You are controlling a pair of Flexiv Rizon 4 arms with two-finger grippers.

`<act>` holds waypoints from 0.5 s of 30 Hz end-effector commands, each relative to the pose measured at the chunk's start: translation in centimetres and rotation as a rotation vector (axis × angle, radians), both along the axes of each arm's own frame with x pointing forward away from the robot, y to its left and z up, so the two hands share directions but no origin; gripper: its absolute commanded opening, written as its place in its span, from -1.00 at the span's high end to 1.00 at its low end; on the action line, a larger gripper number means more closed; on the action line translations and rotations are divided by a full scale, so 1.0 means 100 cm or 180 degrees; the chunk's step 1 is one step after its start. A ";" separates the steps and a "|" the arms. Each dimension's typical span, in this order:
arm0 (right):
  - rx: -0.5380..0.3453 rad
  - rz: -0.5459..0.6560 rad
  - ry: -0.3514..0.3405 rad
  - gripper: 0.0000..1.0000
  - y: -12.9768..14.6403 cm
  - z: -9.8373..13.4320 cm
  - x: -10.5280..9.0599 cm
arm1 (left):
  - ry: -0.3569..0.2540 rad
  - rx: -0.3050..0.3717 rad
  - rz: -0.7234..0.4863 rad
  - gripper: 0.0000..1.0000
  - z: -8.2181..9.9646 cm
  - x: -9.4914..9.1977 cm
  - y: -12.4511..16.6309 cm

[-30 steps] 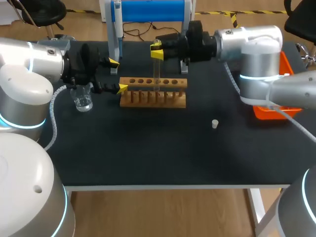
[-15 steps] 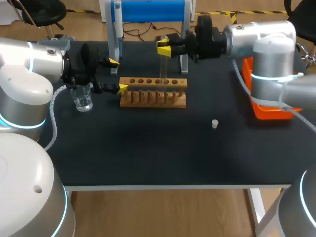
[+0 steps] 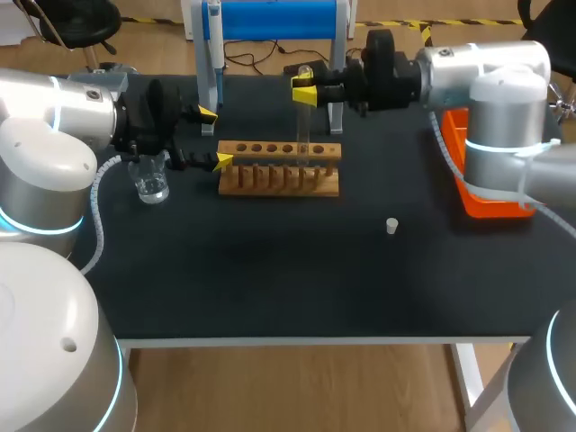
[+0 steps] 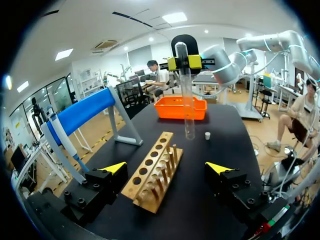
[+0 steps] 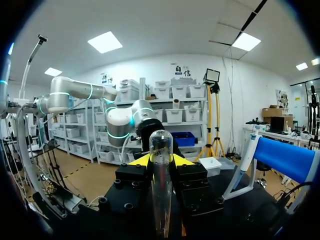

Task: Invert the test tube, pick up the pipette, mount the tip to pipette, aspirate from beaker and dispense into the tube, eject the tip, return the pipette, and cap with the stopper.

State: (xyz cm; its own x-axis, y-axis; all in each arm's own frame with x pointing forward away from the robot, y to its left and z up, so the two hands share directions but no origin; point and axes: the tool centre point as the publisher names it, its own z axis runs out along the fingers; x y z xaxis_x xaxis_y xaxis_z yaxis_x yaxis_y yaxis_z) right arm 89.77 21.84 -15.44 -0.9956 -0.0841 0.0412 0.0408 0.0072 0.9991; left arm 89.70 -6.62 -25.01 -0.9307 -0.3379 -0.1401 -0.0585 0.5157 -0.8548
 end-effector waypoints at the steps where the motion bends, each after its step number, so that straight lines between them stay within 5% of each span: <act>1: -0.0071 -0.0155 0.0992 1.00 -0.003 -0.009 0.015 | 0.0001 -0.0004 -0.0003 -1.00 0.000 0.000 0.000; 5: 0.0150 -0.0124 0.3175 1.00 -0.006 -0.005 0.032 | 0.0001 -0.0004 -0.0003 -1.00 0.000 0.000 0.000; 11: 0.0106 -0.0202 0.4852 1.00 -0.003 0.002 0.039 | 0.0001 -0.0004 -0.0003 -1.00 0.000 0.000 0.000; 15: -0.0202 -0.0162 0.5556 1.00 -0.001 0.002 0.030 | 0.0001 -0.0004 -0.0003 -1.00 0.000 0.000 0.000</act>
